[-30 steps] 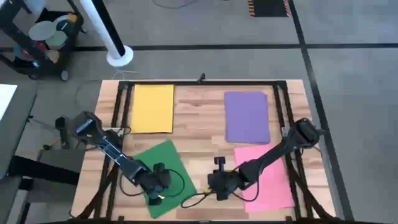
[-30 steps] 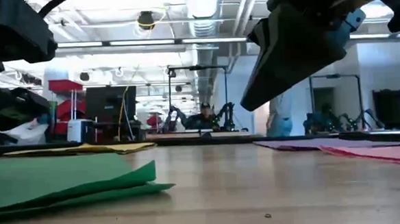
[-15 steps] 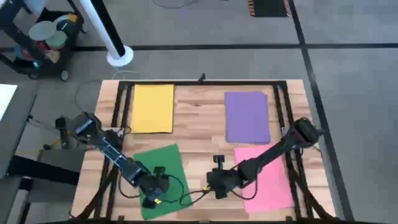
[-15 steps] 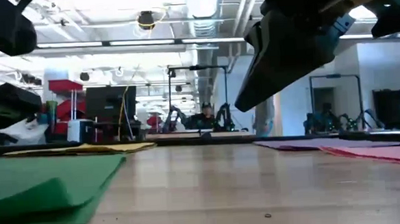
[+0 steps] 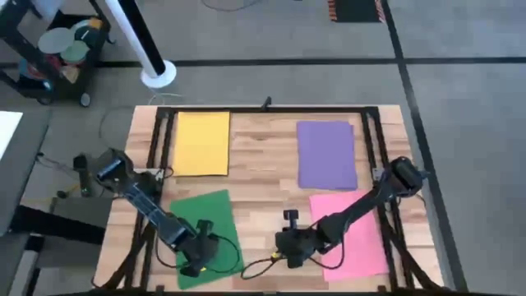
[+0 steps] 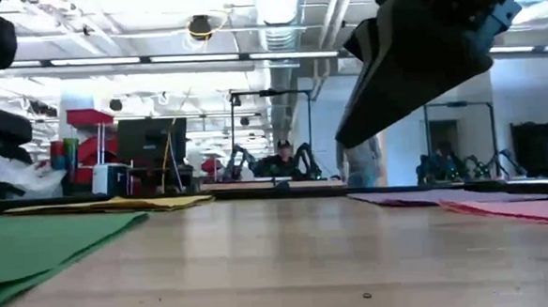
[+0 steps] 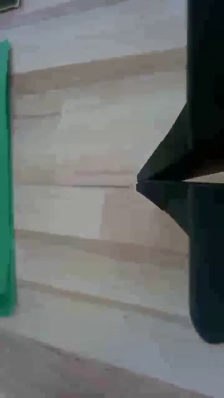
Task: Organize paper
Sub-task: Put the green paper on top of the other green paper in the bottom left of the table
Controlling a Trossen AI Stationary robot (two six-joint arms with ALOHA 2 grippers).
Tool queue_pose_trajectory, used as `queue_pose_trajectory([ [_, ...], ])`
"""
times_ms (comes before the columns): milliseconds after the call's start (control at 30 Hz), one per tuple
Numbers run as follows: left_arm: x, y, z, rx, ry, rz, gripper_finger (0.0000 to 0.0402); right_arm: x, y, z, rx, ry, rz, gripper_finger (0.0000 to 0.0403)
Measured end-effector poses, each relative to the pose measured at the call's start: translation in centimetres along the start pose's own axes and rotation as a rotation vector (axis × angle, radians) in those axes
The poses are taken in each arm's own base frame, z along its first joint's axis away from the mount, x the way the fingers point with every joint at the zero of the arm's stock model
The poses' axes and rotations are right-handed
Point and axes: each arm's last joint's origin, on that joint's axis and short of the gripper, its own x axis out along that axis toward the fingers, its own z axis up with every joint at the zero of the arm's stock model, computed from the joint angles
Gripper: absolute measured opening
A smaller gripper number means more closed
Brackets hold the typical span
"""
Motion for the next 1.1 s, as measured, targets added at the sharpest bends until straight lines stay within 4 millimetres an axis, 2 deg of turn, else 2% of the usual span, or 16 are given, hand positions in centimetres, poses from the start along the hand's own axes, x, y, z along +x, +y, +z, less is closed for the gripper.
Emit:
queue_pose_trajectory([
  [167,-0.7,-0.7,-0.1,-0.001,0.041,0.023,0.0000,0.0,0.0,0.0,0.000,0.000,-0.001,0.0000],
  [333,-1.7,-1.6,0.7,-0.004,0.022,0.018,0.0000,0.0,0.0,0.0,-0.003,0.001,-0.001,0.0000],
  [467,-2.4,-2.0,2.0,0.003,-0.088,0.060,0.0000,0.0,0.0,0.0,-0.004,0.001,-0.001,0.0000],
  [800,-2.6,-0.7,5.2,0.006,-0.330,0.062,0.0000,0.0,0.0,0.0,-0.017,0.001,0.000,0.0000],
  [900,-2.2,0.0,6.3,0.004,-0.393,0.100,0.0000,-0.1,0.2,-0.1,-0.024,0.000,0.002,0.0000],
  [1100,0.7,1.2,8.2,0.026,-0.397,0.049,0.0000,-0.4,0.9,-0.3,-0.041,-0.005,0.017,0.0000],
])
